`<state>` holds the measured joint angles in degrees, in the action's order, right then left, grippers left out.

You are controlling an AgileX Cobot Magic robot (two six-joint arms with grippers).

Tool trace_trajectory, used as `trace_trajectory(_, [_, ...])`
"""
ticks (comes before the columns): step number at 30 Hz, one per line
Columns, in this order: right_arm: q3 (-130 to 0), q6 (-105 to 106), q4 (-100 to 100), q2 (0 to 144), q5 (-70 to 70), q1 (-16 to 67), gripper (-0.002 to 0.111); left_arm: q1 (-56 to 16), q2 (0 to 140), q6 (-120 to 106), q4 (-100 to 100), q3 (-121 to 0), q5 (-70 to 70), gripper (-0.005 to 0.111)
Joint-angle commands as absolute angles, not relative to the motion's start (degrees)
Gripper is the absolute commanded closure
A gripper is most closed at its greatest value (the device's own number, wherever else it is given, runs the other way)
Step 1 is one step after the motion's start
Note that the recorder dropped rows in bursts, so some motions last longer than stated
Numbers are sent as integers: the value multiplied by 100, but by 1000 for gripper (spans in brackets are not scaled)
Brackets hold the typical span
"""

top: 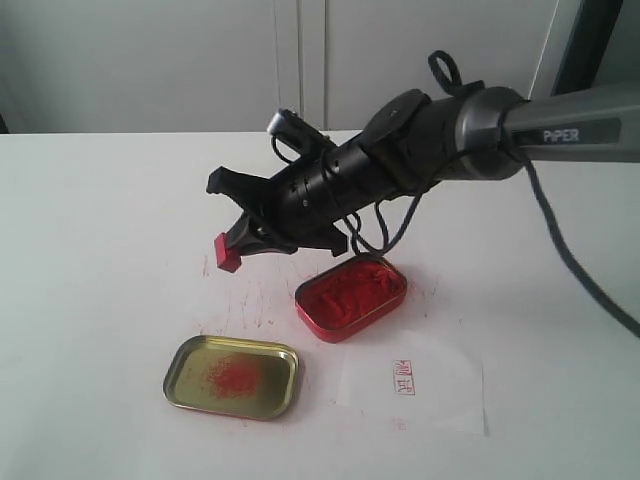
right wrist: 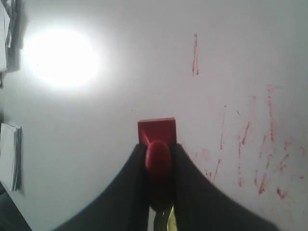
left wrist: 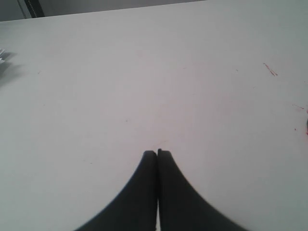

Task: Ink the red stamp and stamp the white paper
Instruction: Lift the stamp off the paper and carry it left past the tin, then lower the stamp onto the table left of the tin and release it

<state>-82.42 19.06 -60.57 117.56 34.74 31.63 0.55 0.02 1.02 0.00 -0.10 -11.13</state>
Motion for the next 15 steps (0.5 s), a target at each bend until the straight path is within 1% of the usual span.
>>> trace_trajectory(1, [-8783,2082,-5910,12152,3863,3178,108,40,0,125,-33,0,-1108,107])
trace_trajectory(5, [-9485,2339,-5529,12658,4367,3178,108,40,0,125,-33,0,-1108,107])
trace_trajectory(9, [-9904,2444,-5457,13075,4669,3178,108,40,0,125,-33,0,-1108,107])
trace_trajectory(15, [-10024,2928,-5394,13400,4705,3178,108,40,0,125,-33,0,-1108,107])
